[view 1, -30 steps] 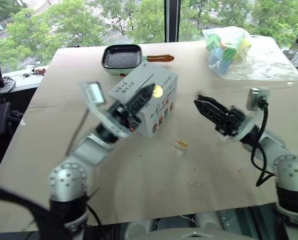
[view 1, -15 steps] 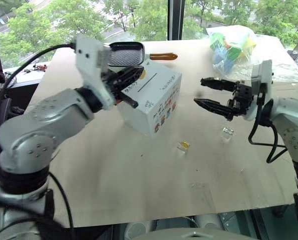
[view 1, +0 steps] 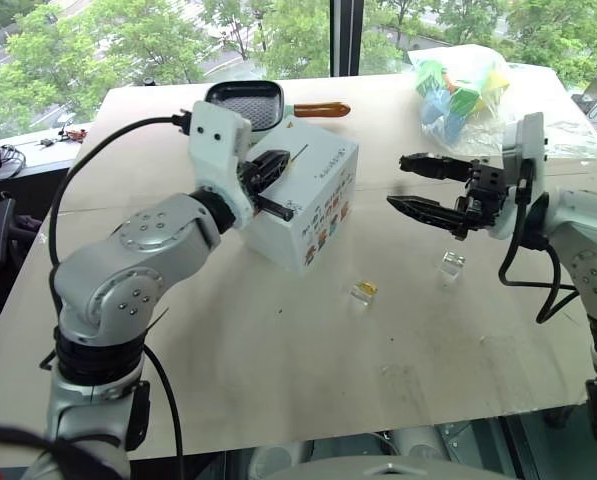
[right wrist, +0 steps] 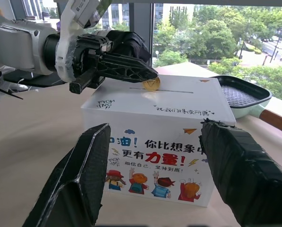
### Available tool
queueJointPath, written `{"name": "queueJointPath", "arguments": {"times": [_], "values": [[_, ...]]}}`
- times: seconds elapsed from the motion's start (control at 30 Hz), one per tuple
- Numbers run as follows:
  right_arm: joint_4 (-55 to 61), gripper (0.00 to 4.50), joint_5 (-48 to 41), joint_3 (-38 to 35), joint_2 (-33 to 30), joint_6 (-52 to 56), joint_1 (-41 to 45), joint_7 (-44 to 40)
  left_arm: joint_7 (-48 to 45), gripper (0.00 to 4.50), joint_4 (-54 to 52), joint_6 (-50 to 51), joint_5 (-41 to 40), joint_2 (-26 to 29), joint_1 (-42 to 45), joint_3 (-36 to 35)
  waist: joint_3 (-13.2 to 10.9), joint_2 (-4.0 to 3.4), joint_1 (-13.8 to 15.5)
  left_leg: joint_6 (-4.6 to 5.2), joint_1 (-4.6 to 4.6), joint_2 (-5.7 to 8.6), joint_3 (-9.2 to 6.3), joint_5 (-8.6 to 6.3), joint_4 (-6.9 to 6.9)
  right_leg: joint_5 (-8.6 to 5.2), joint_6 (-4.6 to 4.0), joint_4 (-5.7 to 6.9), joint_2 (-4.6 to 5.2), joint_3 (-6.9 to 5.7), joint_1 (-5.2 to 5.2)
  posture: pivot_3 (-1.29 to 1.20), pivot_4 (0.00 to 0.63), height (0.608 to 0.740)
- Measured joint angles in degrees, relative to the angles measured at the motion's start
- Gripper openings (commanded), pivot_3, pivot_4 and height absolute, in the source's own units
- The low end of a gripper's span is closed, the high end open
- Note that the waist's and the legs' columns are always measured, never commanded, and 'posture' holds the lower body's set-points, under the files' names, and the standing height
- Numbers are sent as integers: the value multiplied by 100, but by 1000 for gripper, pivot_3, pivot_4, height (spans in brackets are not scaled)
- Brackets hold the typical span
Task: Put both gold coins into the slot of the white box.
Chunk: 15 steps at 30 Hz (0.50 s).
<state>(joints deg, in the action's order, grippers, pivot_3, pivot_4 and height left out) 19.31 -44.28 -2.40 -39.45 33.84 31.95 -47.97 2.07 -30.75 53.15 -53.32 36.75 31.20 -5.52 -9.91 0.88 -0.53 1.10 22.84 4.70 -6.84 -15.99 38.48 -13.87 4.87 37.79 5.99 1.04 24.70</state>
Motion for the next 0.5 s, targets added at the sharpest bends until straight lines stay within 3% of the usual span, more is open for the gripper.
{"name": "queueJointPath", "arguments": {"times": [0.5], "values": [[242,3289,-43,-94,54,183,-29,226,-950,0,195,388,28,263,-1,-416,5,-1,-8,-1,-6,0,3,1,3,0,0,10,0,3,0,0,150,721]]}}
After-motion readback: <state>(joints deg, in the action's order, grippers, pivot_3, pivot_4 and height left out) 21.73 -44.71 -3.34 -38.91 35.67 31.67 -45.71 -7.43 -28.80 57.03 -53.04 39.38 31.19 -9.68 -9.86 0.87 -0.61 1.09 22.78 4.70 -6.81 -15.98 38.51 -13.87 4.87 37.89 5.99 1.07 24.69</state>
